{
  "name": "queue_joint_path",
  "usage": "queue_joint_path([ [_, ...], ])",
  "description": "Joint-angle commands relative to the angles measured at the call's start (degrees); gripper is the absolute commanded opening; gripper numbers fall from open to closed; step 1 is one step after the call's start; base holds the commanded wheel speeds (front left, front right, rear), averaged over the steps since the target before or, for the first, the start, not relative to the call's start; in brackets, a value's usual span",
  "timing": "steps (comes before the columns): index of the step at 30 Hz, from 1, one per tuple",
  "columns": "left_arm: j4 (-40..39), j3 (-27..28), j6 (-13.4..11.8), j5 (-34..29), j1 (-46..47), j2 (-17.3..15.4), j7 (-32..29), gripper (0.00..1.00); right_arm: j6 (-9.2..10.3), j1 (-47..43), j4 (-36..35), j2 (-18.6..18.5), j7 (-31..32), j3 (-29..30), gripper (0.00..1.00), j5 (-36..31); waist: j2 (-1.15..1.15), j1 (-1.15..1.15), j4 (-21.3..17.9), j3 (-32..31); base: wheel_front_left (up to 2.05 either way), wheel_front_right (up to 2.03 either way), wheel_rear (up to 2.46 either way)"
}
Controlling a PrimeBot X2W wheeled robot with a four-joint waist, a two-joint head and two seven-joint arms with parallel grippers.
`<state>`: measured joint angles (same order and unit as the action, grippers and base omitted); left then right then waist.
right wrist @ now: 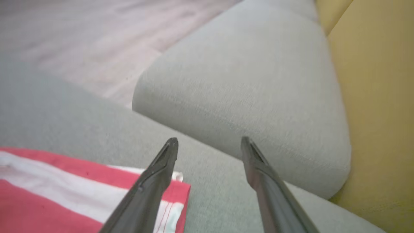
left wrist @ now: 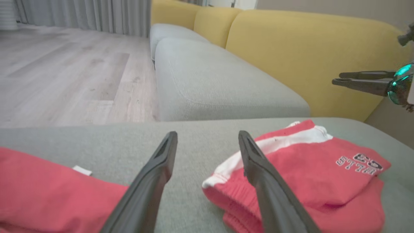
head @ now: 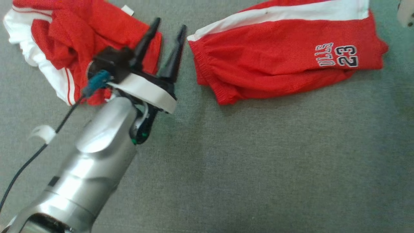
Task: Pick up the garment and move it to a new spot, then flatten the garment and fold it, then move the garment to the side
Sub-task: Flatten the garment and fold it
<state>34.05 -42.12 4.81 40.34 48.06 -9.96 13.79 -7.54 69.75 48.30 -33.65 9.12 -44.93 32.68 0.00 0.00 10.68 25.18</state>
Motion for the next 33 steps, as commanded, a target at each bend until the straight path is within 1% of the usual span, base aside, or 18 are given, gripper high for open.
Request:
queue_joint_path([
  [1,-1.58,2.99,-0.57,-0.14,0.65,-2.38,0.80,1.00,0.05,-0.90,-0.52,0.53,-2.86,1.58,1.00,0.21,0.00,0.00,-1.00,-1.87,0.00,0.00,0.00],
  [6,-5.23,7.47,-1.73,-1.03,-2.18,-4.14,1.16,1.00,0.05,-4.08,1.95,3.96,-13.78,5.94,1.00,-0.12,0.00,0.00,-2.91,-6.36,0.00,0.00,0.00],
  [9,-9.29,11.90,-3.34,-2.42,-5.43,-4.98,1.18,1.00,0.05,-6.89,2.88,6.64,-19.24,9.04,1.00,-0.44,0.00,0.00,-4.03,-9.16,0.00,0.00,0.00],
  [13,-13.88,16.99,-5.26,-4.42,-11.21,-4.91,1.19,1.00,0.05,-11.77,2.71,10.19,-22.87,13.58,1.00,-1.37,0.00,0.00,-5.36,-12.76,0.00,0.00,0.00],
  [14,-15.72,18.71,-5.89,-5.91,-14.24,-4.72,1.19,1.00,0.05,-14.87,1.68,11.96,-23.59,16.30,1.00,-1.99,0.00,0.00,-5.88,-14.34,0.00,0.00,0.00],
  [17,-17.64,21.11,-6.45,-7.41,-18.72,-3.97,1.20,1.00,0.05,-20.33,-1.13,14.72,-24.01,21.03,1.00,-3.59,0.00,0.00,-6.53,-16.42,0.00,0.00,0.00],
  [20,-18.89,23.53,-6.56,-8.22,-23.03,-2.56,1.20,1.00,0.05,-26.94,-5.92,17.43,-24.09,27.53,1.00,-7.52,0.00,0.00,-7.08,-18.01,0.00,0.00,0.00],
  [26,-19.17,25.73,-6.23,-12.65,-30.19,-0.83,1.20,1.00,0.05,-41.61,-15.28,26.18,-24.11,37.89,1.00,-18.25,0.00,0.00,-8.28,-20.16,0.00,0.00,0.00],
  [29,-18.85,27.33,-5.66,-13.80,-33.21,0.92,1.20,1.00,0.05,-47.72,-19.01,29.14,-24.11,40.90,1.00,-22.03,0.00,0.00,-8.50,-20.92,0.00,0.00,0.00],
  [33,-18.69,29.98,-5.14,-15.68,-36.51,3.06,1.20,1.00,0.05,-53.44,-23.13,30.56,-23.29,42.40,1.00,-23.48,0.00,0.00,-8.74,-21.41,0.00,0.00,0.00],
])
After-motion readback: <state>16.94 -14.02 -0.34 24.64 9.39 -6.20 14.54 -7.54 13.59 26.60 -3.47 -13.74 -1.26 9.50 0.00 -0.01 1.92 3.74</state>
